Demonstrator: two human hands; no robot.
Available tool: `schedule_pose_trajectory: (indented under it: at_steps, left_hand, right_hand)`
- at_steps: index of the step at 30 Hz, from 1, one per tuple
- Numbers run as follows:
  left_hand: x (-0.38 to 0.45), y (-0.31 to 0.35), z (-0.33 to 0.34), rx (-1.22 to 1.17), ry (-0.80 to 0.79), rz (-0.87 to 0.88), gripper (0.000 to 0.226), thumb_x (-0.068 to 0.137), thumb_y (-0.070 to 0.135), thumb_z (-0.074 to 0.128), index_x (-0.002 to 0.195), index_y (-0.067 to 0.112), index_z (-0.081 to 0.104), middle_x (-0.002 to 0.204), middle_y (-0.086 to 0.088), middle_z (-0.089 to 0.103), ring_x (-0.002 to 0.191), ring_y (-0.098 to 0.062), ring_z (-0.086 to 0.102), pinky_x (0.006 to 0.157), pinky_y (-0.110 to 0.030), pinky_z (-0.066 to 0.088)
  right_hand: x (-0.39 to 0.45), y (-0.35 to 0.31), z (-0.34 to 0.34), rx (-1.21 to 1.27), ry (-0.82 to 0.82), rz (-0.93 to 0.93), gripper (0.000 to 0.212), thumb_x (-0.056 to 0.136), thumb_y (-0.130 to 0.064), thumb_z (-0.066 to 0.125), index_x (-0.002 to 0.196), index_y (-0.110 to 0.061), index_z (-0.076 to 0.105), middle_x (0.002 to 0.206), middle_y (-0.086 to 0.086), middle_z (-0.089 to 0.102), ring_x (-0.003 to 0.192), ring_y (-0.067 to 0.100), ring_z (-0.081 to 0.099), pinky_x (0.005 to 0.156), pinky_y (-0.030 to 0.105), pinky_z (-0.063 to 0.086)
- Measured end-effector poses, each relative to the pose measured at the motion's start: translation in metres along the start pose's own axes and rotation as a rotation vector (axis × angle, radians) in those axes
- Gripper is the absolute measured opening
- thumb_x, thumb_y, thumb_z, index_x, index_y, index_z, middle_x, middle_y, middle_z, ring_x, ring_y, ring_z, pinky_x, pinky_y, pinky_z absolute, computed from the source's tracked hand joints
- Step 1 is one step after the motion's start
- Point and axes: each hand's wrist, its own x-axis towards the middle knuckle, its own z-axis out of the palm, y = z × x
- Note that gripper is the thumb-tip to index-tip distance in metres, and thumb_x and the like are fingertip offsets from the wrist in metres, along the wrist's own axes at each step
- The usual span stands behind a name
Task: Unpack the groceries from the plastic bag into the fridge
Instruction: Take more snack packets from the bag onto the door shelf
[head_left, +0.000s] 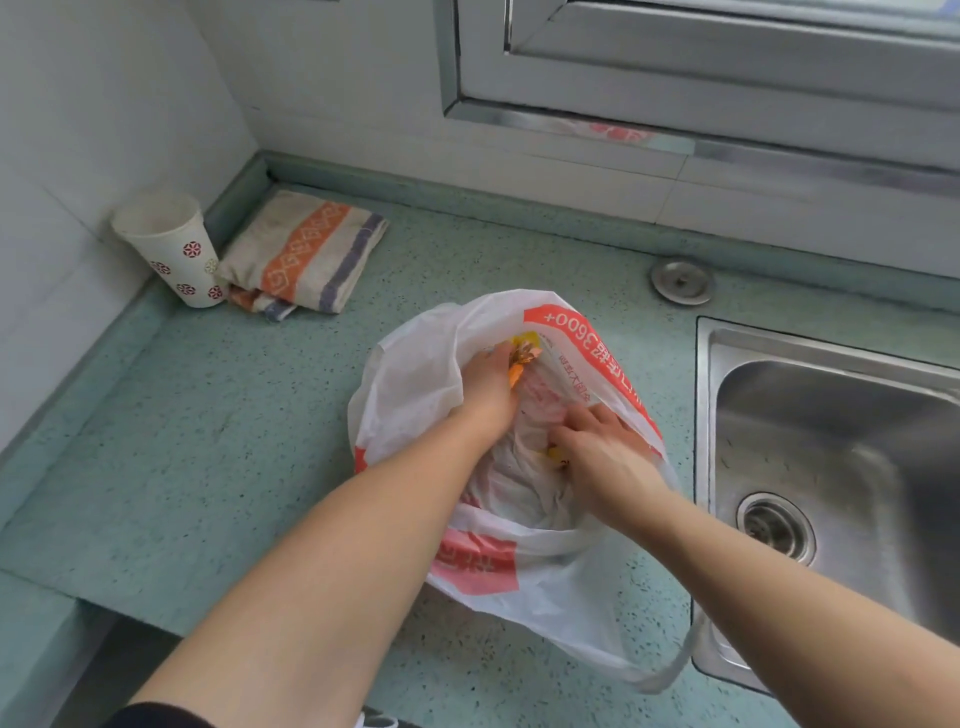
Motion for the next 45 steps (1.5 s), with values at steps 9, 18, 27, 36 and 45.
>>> schedule_pose_trajectory:
  at_steps: [9, 18, 27, 36, 45]
  left_hand:
    - [-0.014, -0.004, -0.012, 0.037, -0.068, -0.12, 0.032, 0.096, 0.008, 0.041, 0.125, 0.004, 0.053, 0.127, -0.018, 0.056, 0.118, -0.033, 0.053, 0.102, -0.037, 0.041]
    - [-0.037, 0.004, -0.037, -0.018, -0.196, -0.062, 0.034, 0.097, 0.029, 0.035, 0.123, 0.015, 0.051, 0.124, -0.014, 0.059, 0.113, -0.034, 0.055, 0.096, -0.036, 0.043]
    - [-0.072, 0.034, -0.075, -0.039, -0.198, 0.123, 0.038, 0.098, 0.047, 0.042, 0.127, 0.025, 0.053, 0.123, -0.007, 0.063, 0.112, -0.028, 0.058, 0.097, -0.039, 0.045]
    - [-0.095, 0.084, -0.159, 0.032, -0.043, 0.223, 0.043, 0.095, 0.053, 0.045, 0.069, 0.02, 0.051, 0.069, 0.002, 0.056, 0.072, -0.023, 0.053, 0.06, -0.033, 0.035]
    - [-0.088, 0.118, -0.168, -0.202, -0.02, 0.49, 0.033, 0.098, 0.041, 0.043, 0.084, 0.013, 0.054, 0.063, 0.0, 0.051, 0.063, -0.021, 0.047, 0.066, -0.04, 0.045]
  right_hand:
    - [0.002, 0.017, -0.019, 0.369, -0.069, 0.215, 0.013, 0.07, -0.029, 0.063, 0.08, -0.022, 0.057, 0.083, -0.005, 0.061, 0.08, 0.021, 0.056, 0.067, 0.033, 0.046]
    - [0.013, 0.005, -0.056, 1.064, 0.108, 0.577, 0.005, 0.076, -0.021, 0.071, 0.075, -0.016, 0.07, 0.077, 0.0, 0.072, 0.066, 0.014, 0.064, 0.06, 0.025, 0.052]
    - [-0.009, -0.005, -0.11, 1.249, -0.12, 0.506, 0.023, 0.096, -0.034, 0.046, 0.091, -0.016, 0.06, 0.072, 0.003, 0.047, 0.044, 0.013, 0.035, 0.039, 0.015, 0.022]
    - [-0.049, 0.005, -0.195, 1.054, 0.198, 0.39, 0.043, 0.096, -0.046, 0.044, 0.079, -0.012, 0.065, 0.064, 0.003, 0.047, 0.043, 0.014, 0.036, 0.04, 0.017, 0.024]
    - [-0.122, 0.015, -0.223, 1.179, 0.557, 0.644, 0.029, 0.097, -0.026, 0.045, 0.08, -0.01, 0.063, 0.061, 0.002, 0.047, 0.036, 0.009, 0.033, 0.033, 0.016, 0.022]
